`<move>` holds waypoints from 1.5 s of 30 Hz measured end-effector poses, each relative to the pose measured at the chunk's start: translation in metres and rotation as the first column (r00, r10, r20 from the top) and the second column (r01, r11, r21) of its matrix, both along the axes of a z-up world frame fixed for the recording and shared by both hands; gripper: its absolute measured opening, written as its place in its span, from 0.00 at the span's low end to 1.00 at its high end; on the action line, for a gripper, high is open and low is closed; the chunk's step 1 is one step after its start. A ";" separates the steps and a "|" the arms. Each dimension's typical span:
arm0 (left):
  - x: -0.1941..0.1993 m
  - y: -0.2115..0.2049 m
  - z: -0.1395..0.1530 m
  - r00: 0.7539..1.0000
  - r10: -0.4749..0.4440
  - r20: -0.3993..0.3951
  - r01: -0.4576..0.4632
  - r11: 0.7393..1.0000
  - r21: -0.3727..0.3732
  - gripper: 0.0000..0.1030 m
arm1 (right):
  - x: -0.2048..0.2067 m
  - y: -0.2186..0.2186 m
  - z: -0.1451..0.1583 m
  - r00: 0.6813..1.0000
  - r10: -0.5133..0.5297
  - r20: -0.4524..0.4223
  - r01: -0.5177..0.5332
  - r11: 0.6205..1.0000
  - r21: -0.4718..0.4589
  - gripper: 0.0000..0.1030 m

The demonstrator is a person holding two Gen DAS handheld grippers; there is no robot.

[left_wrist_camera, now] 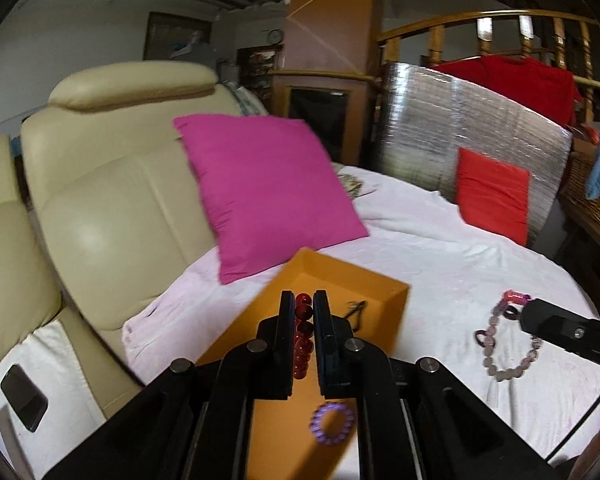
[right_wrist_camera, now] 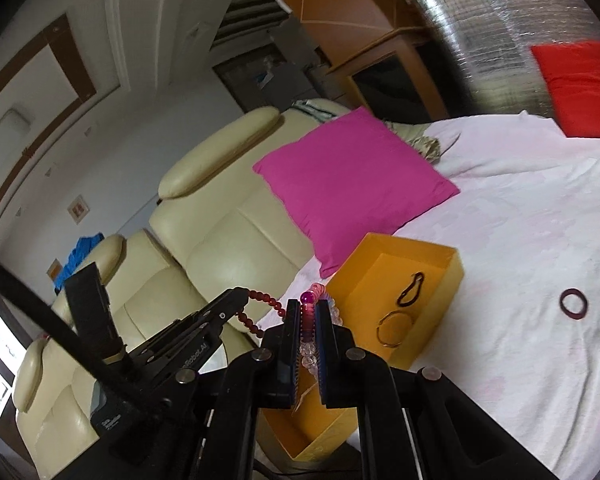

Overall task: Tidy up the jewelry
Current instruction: 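Carry the red and pink-clear bracelets over the orange box with both tools, then open the left tool over the box while the right tool opens too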

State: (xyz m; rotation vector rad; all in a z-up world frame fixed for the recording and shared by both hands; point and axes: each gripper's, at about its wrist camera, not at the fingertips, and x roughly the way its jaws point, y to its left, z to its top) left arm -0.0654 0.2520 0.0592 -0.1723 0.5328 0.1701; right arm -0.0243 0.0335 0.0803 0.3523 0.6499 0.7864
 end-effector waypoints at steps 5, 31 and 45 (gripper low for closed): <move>0.008 0.027 -0.025 0.998 0.045 -0.050 -0.046 0.998 -0.032 0.09 | 0.007 0.026 -0.013 0.999 0.036 -0.025 -0.037 0.999 -0.037 0.08; 0.087 0.029 -0.125 0.960 -0.015 -0.279 -0.011 0.996 -0.090 0.29 | 0.174 0.129 -0.121 0.958 -0.008 -0.287 -0.038 0.987 -0.155 0.11; 0.062 0.035 -0.099 0.962 0.086 -0.260 -0.110 0.991 -0.081 0.68 | 0.141 0.055 -0.089 0.977 -0.101 -0.186 0.066 0.981 -0.182 0.48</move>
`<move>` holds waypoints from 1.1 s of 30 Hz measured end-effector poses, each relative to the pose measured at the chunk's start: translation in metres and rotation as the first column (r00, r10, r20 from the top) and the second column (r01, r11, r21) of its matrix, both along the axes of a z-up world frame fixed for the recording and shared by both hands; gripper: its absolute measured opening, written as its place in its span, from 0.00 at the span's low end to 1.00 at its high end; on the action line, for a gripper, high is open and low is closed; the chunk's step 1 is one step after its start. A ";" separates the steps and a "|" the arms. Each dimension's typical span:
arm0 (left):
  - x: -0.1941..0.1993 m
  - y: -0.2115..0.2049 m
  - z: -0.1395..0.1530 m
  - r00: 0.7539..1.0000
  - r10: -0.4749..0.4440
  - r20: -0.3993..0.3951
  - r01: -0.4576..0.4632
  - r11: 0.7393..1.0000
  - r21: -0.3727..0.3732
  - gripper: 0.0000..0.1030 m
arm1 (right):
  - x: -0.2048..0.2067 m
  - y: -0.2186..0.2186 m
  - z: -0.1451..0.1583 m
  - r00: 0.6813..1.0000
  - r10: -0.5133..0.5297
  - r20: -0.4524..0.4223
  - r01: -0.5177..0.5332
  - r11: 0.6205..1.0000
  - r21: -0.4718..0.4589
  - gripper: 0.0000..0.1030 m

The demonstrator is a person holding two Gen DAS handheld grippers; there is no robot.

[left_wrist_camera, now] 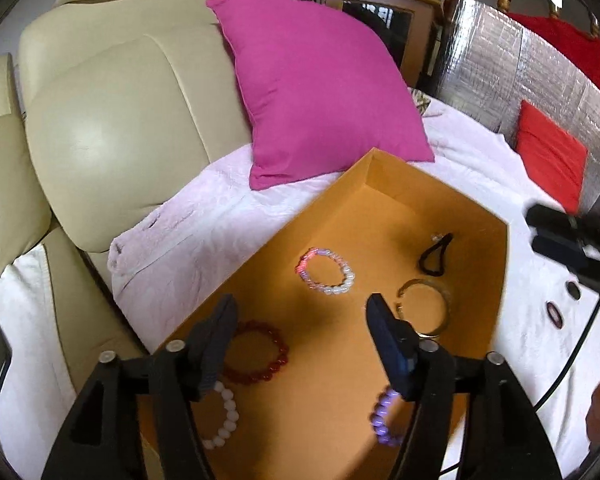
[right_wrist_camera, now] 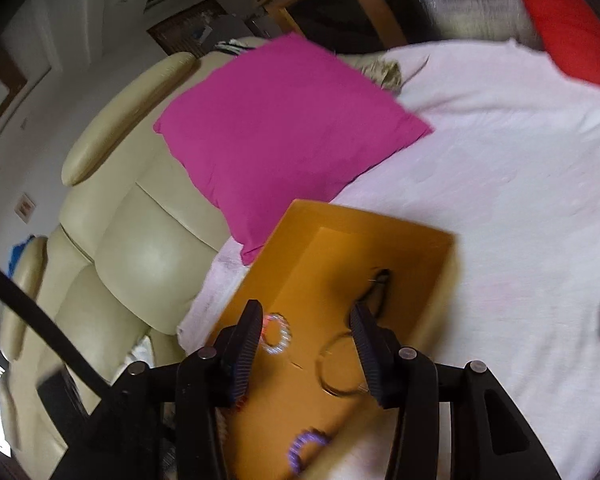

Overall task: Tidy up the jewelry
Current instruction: 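Open the left tool over the box while the right tool opens too, then move both open tools to the maroon ring and black hair tie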

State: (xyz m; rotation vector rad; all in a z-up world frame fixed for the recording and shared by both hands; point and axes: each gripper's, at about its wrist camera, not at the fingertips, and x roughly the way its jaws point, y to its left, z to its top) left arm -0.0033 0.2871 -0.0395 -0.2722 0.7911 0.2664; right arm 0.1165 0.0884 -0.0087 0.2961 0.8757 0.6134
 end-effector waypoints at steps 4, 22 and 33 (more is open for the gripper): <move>-0.006 -0.025 0.026 0.999 -0.015 0.029 0.014 0.999 0.044 0.69 | -0.025 -0.033 0.015 0.997 -0.023 0.069 0.029 0.997 -0.077 0.58; 0.017 -0.193 0.125 0.955 -0.257 0.151 0.194 0.921 0.339 0.79 | -0.087 -0.234 0.058 0.886 -0.333 0.322 0.369 0.928 -0.057 0.65; 0.076 -0.295 0.096 0.921 -0.376 0.105 0.308 0.864 0.399 0.79 | -0.070 -0.317 0.007 0.870 -0.439 0.224 0.453 0.891 -0.017 0.65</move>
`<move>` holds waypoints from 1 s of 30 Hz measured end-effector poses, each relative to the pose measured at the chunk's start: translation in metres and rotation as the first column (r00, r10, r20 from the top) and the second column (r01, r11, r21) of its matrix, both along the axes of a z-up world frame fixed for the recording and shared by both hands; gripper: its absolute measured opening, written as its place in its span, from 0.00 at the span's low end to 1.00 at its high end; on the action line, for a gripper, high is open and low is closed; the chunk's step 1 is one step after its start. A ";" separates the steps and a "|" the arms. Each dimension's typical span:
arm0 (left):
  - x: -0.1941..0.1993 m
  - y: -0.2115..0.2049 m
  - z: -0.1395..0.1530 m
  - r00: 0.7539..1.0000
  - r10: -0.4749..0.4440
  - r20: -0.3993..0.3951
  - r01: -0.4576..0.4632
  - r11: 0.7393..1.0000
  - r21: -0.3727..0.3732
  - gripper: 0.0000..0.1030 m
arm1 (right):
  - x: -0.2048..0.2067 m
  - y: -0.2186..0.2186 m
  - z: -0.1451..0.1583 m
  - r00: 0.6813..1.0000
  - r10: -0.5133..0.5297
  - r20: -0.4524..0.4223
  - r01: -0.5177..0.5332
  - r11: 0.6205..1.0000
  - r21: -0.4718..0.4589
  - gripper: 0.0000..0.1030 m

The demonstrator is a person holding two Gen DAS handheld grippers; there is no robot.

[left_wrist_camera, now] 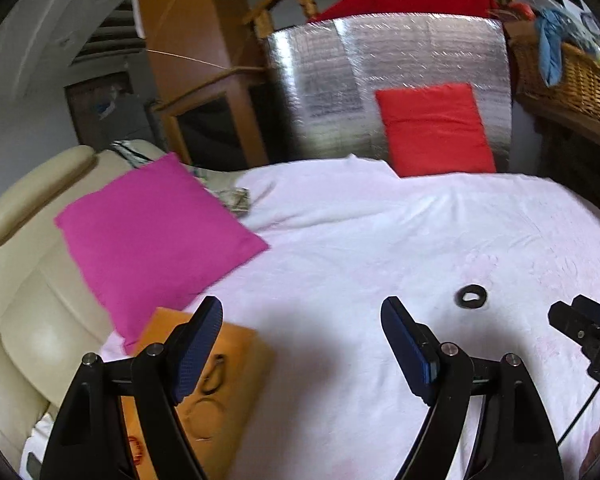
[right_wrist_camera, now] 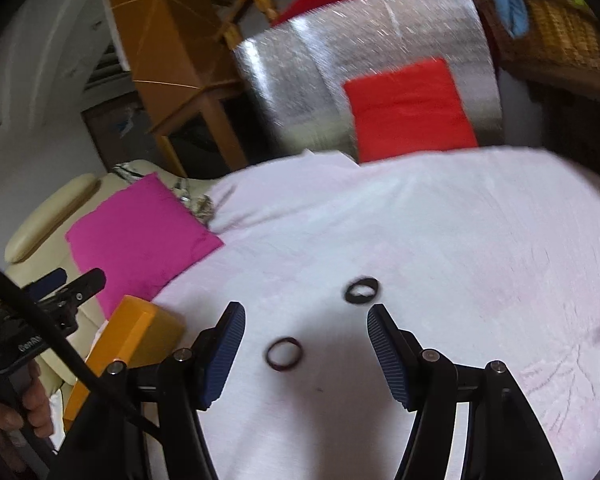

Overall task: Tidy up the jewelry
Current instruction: 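Move both open tools to the maroon ring and black hair tie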

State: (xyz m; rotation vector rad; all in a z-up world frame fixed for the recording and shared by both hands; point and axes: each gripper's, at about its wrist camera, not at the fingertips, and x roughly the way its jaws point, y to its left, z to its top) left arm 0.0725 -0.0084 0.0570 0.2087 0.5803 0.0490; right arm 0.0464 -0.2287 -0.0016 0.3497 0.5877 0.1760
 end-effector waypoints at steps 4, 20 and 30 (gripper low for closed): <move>0.022 -0.023 -0.019 0.999 -0.028 -0.027 0.028 1.000 0.001 0.79 | 0.007 -0.027 -0.007 0.998 -0.052 -0.040 0.053 0.998 0.017 0.65; 0.046 -0.027 -0.063 0.991 -0.073 -0.109 0.067 0.996 -0.057 0.79 | 0.024 -0.039 -0.026 0.988 -0.101 -0.120 0.106 0.994 0.035 0.65; 0.079 -0.008 -0.118 0.946 -0.068 -0.317 0.051 0.997 -0.061 0.79 | 0.035 -0.055 -0.051 0.958 -0.150 -0.245 0.175 0.981 0.084 0.65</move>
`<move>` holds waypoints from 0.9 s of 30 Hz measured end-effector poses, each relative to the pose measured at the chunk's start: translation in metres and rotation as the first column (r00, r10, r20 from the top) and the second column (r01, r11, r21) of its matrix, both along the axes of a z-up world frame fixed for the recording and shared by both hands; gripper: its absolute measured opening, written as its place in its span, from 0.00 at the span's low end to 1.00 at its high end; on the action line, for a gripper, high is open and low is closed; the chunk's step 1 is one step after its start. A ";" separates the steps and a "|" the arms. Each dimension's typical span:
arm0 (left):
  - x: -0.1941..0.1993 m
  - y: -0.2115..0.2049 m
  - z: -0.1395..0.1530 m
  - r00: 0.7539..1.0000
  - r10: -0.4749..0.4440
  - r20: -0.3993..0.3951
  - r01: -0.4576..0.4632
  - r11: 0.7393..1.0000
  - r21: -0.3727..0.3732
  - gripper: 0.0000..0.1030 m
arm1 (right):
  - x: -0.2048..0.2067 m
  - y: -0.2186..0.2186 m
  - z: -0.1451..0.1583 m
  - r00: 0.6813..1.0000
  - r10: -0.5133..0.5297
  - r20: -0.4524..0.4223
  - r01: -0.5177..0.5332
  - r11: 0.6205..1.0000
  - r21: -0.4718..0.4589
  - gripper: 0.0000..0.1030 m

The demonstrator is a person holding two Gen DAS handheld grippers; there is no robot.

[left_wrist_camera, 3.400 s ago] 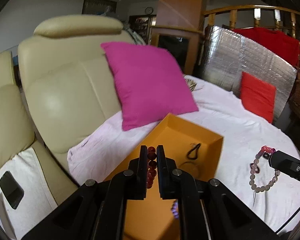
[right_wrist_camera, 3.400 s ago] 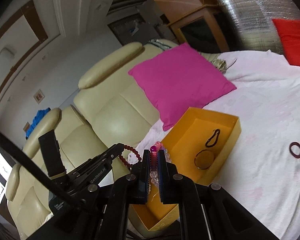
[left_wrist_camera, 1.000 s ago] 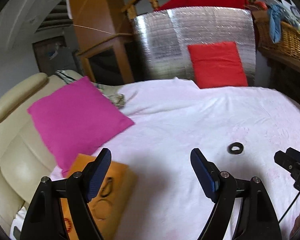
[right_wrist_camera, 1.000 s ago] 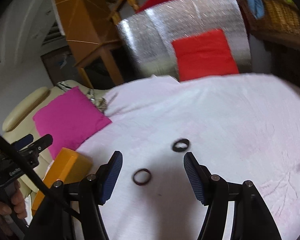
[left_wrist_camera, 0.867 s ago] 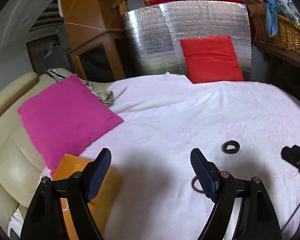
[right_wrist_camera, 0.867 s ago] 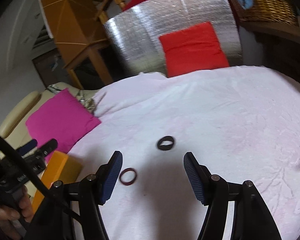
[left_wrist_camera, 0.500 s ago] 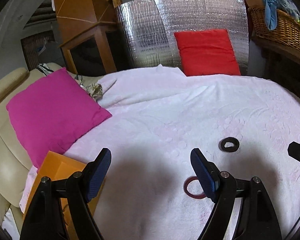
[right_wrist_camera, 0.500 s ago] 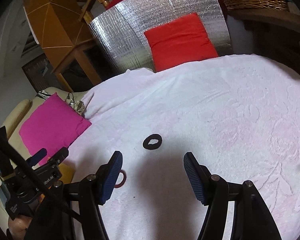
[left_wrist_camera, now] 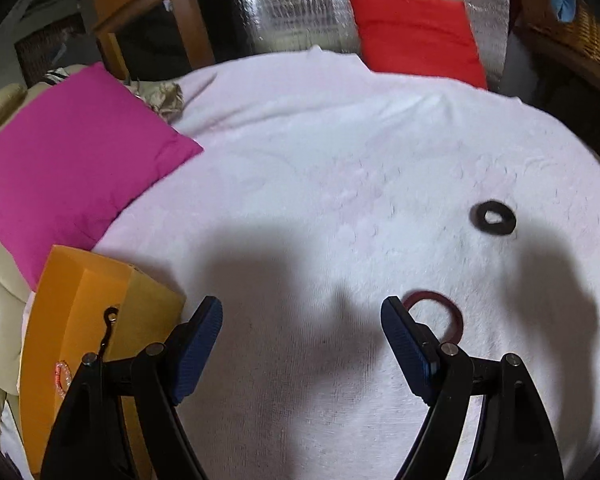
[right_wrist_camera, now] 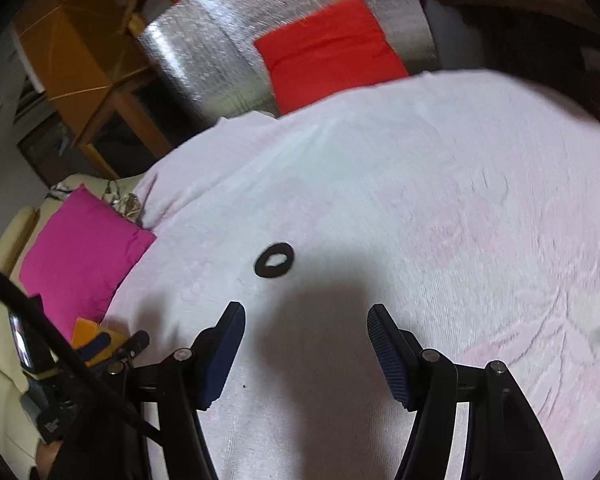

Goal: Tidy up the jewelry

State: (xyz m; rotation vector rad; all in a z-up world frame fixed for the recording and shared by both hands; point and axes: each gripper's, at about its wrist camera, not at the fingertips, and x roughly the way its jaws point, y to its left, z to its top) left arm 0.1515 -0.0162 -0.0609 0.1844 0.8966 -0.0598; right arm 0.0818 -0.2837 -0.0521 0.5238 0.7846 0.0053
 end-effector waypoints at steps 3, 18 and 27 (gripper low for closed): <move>0.003 -0.008 -0.011 0.999 -0.030 -0.042 0.031 0.999 0.010 0.79 | 0.004 -0.005 -0.007 0.999 -0.019 -0.030 0.020 0.999 0.034 0.65; 0.009 -0.023 -0.030 0.982 -0.137 -0.130 0.135 0.991 -0.018 0.79 | 0.043 0.008 -0.022 0.998 0.035 -0.052 -0.036 0.999 -0.021 0.61; 0.008 -0.039 -0.031 0.970 -0.204 -0.135 0.192 0.977 -0.095 0.79 | 0.053 0.003 -0.025 0.999 0.048 -0.015 -0.048 0.998 0.031 0.52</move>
